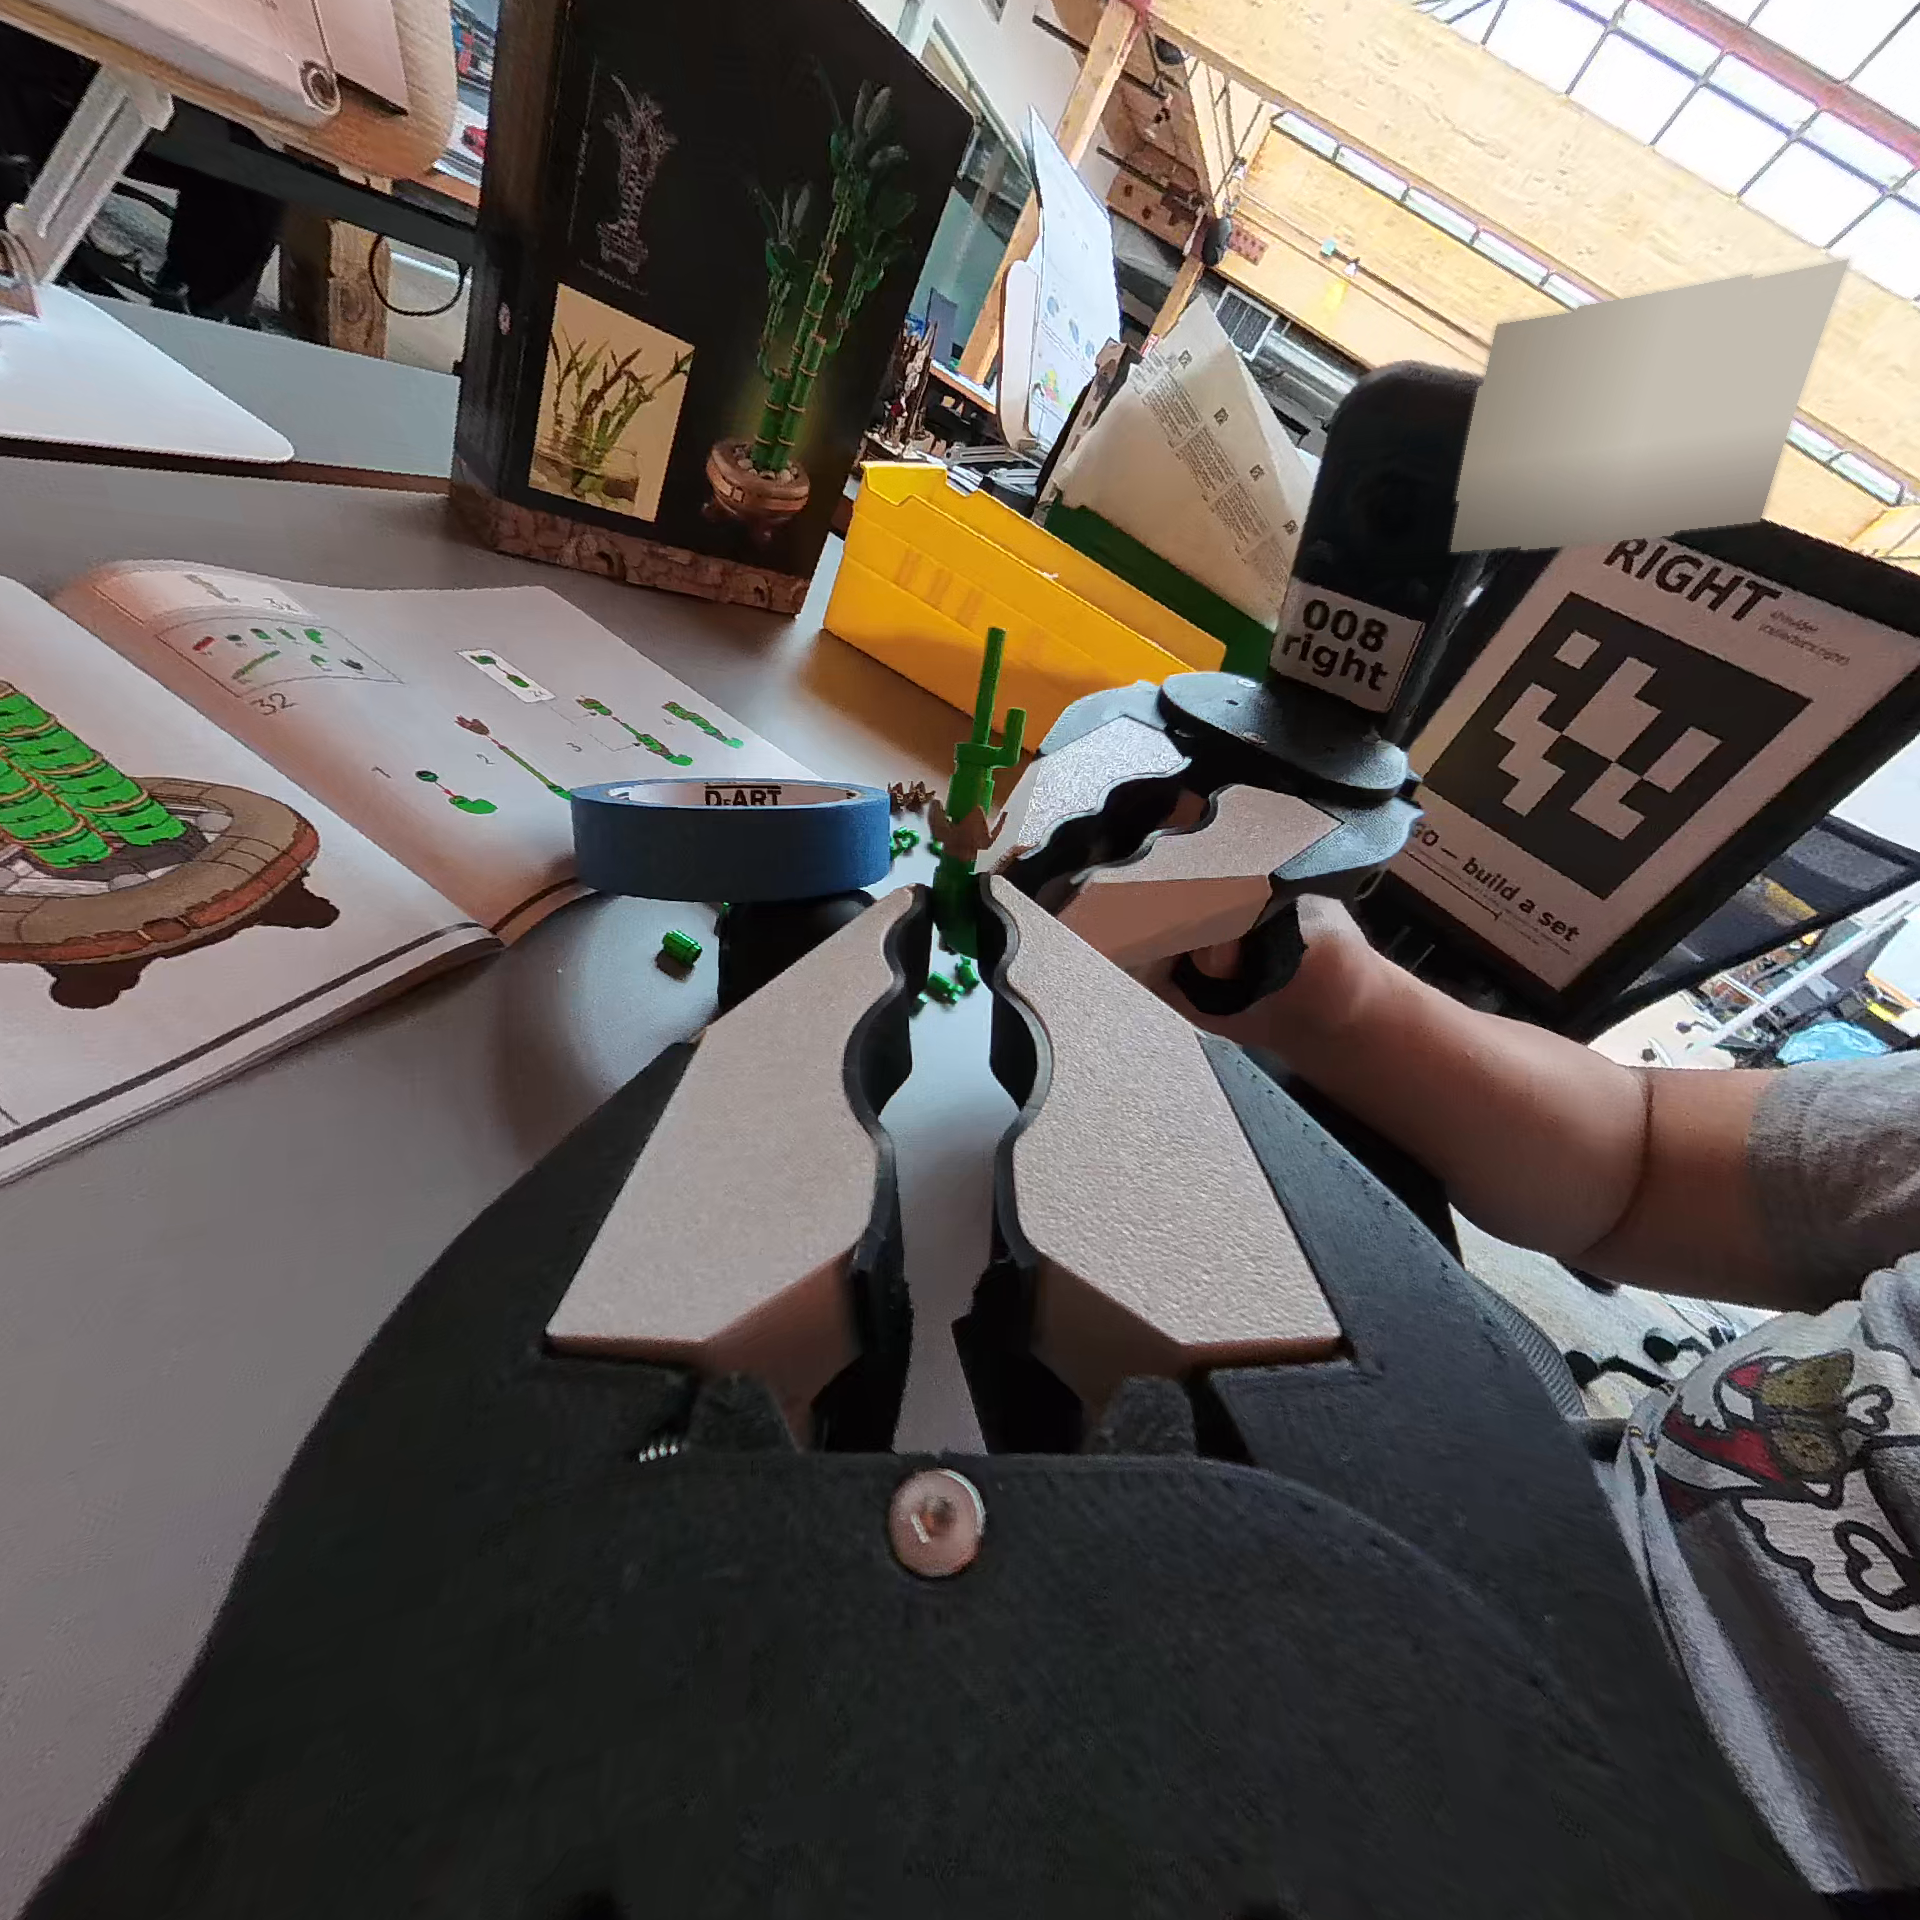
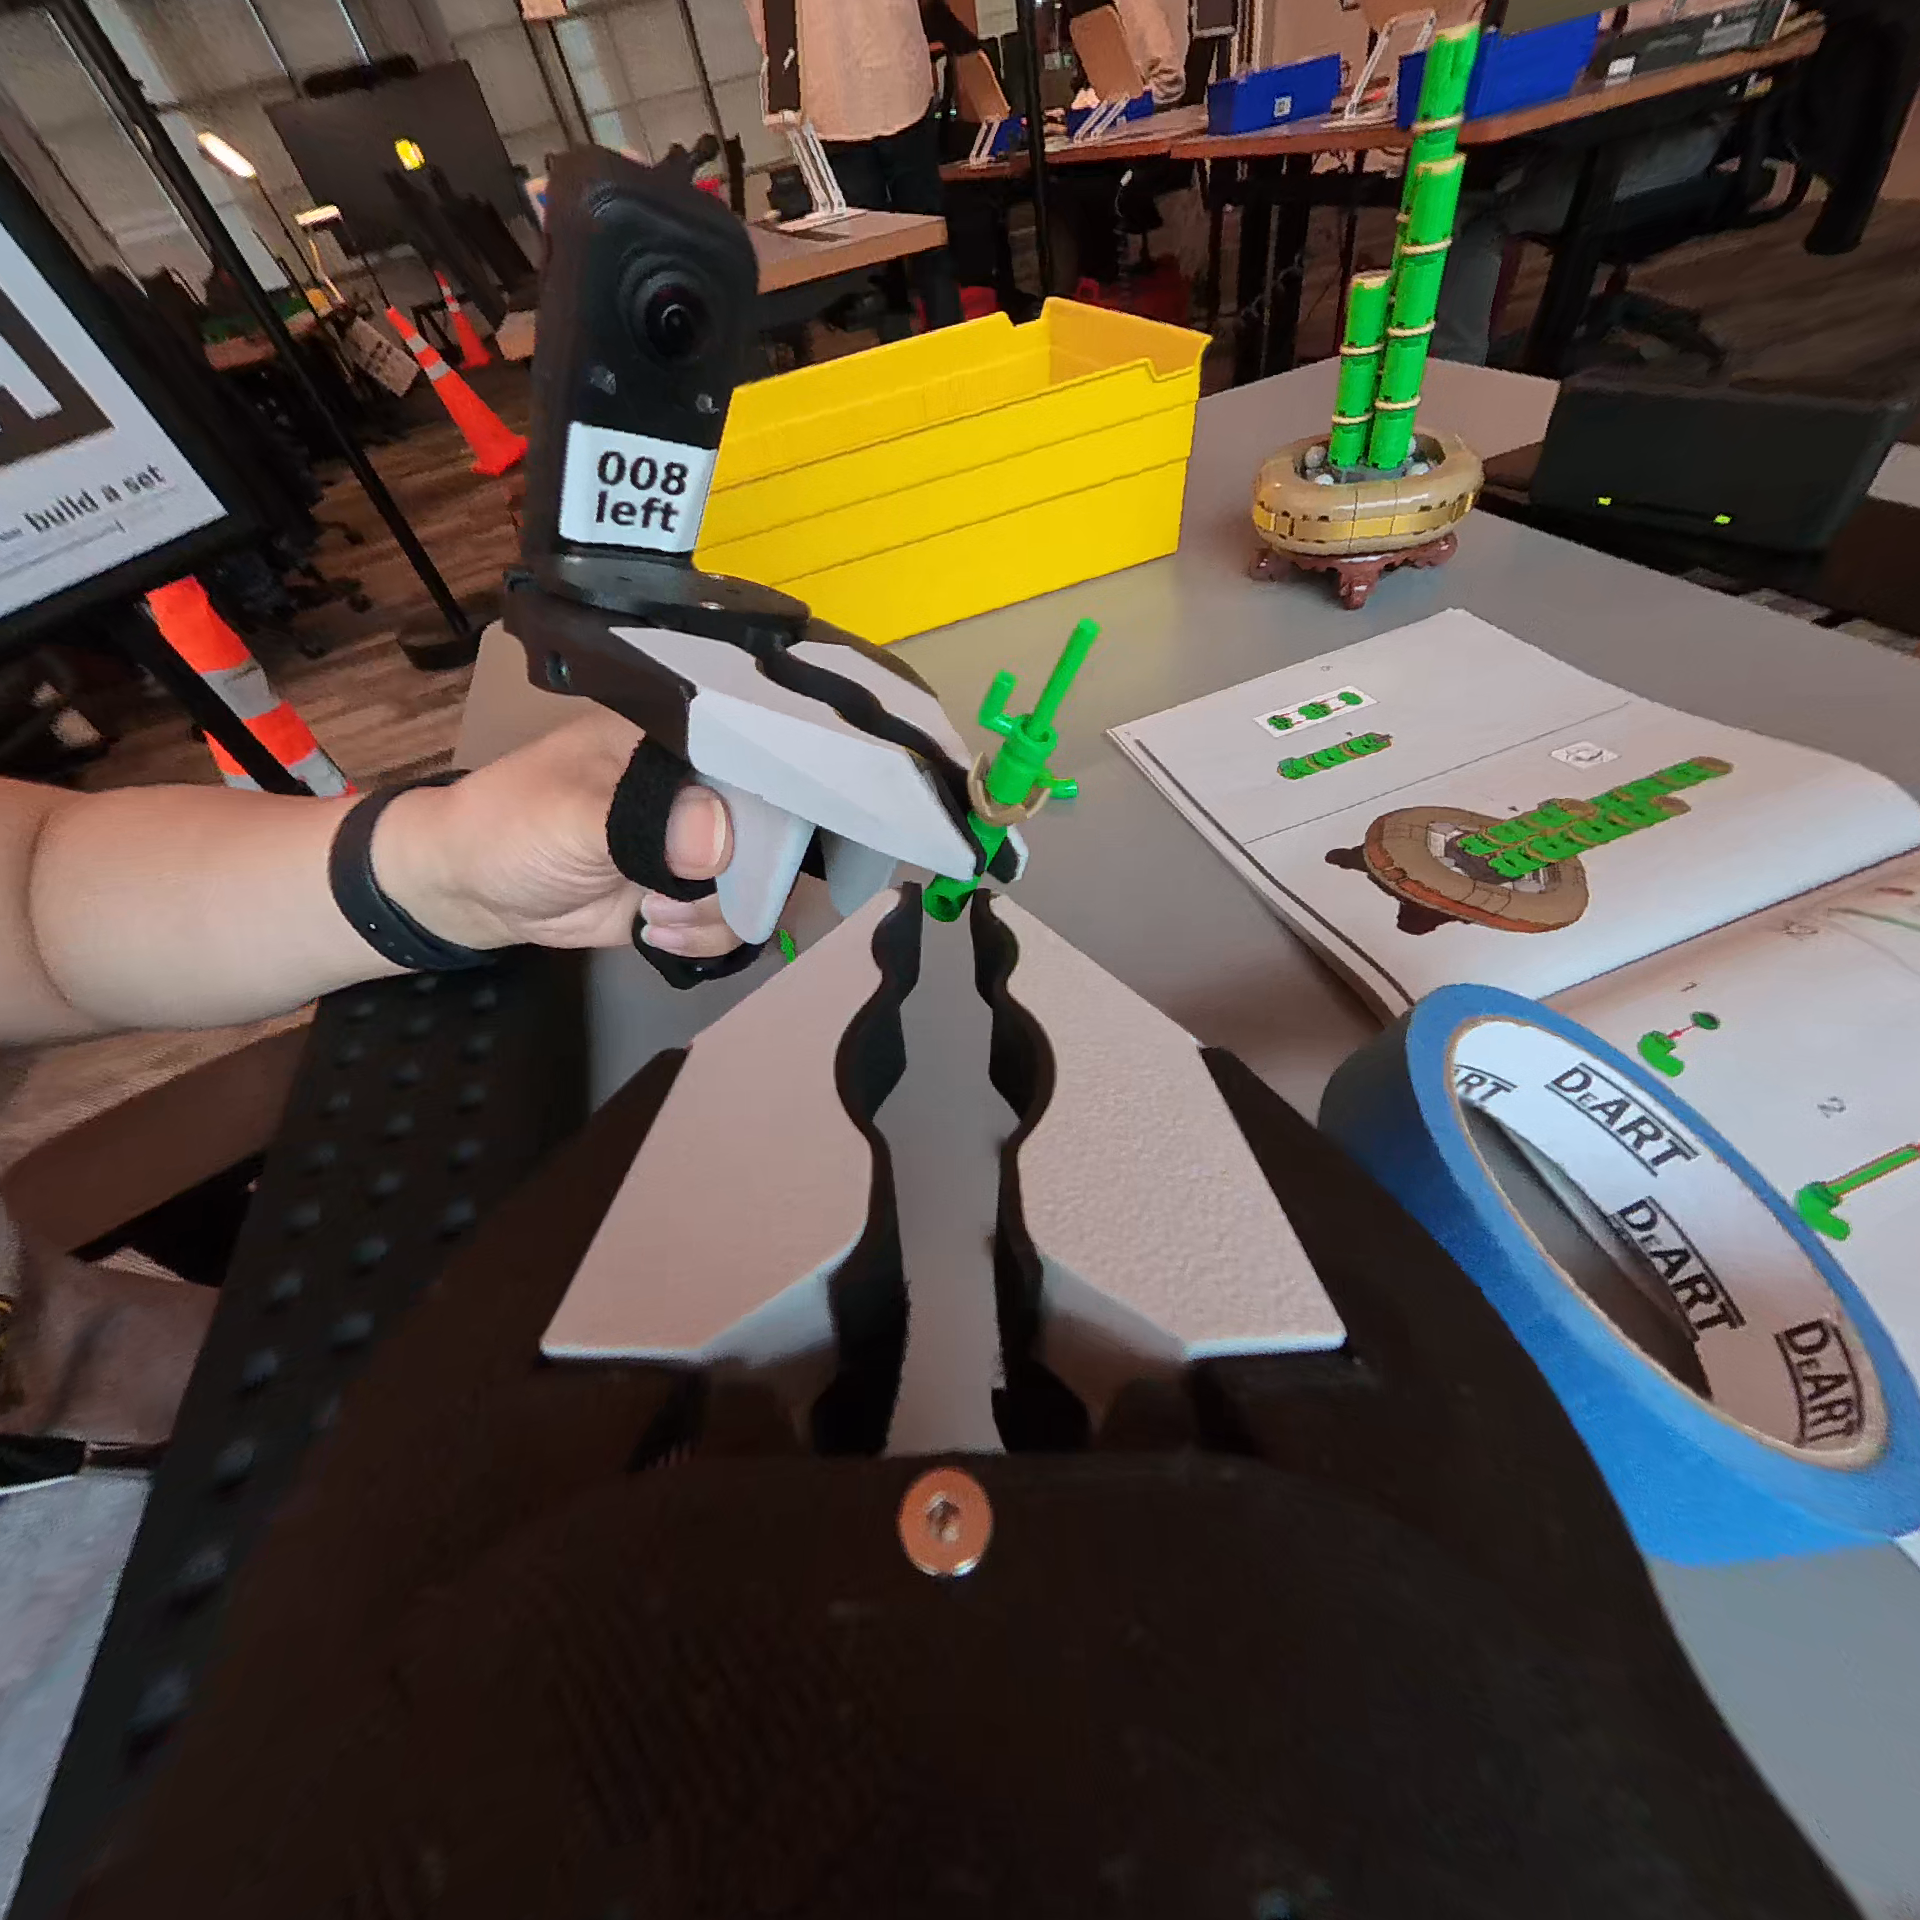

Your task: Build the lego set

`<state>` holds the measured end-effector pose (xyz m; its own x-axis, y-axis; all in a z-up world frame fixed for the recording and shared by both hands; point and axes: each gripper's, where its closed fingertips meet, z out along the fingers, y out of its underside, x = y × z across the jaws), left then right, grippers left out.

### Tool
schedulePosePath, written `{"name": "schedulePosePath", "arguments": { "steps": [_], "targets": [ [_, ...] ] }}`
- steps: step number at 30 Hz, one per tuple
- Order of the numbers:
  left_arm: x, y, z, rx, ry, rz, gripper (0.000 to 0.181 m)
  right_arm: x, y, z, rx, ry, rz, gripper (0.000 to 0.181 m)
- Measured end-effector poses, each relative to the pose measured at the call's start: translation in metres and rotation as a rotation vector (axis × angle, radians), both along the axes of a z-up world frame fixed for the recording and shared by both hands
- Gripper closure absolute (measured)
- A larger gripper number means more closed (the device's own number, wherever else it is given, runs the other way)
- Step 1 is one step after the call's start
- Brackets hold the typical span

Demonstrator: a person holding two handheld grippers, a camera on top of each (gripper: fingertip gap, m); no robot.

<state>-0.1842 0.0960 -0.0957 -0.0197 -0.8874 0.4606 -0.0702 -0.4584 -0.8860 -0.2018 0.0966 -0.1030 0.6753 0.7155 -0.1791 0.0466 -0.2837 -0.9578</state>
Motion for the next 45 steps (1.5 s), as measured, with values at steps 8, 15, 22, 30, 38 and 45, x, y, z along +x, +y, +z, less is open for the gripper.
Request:
{"name": "schedulePosePath", "arguments": {
  "steps": [8,15,22,30,38,45],
  "targets": [
    [-0.002,-0.025,0.021,-0.175,-0.148,-0.222,0.170,0.001,-0.025,0.014,-0.048,0.137,0.207,0.176],
    [-0.003,-0.047,0.031,-0.079,-0.189,-0.309,0.176,-0.003,-0.043,0.025,0.012,0.119,0.307,0.176],
    [-0.004,-0.052,0.028,-0.052,-0.166,-0.333,0.176,-0.003,-0.048,0.022,-0.008,0.110,0.345,0.176],
    [-0.005,-0.055,0.025,0.012,-0.136,-0.328,0.177,-0.005,-0.052,0.019,-0.023,0.093,0.363,0.175],
    [-0.014,-0.036,0.039,-0.016,-0.211,-0.257,0.176,0.004,-0.045,0.023,-0.005,0.073,0.304,0.161],
    [-0.031,-0.008,0.052,-0.031,-0.283,-0.140,0.176,0.081,-0.020,0.048,0.187,-0.137,-0.070,0.157]
  ]
}}
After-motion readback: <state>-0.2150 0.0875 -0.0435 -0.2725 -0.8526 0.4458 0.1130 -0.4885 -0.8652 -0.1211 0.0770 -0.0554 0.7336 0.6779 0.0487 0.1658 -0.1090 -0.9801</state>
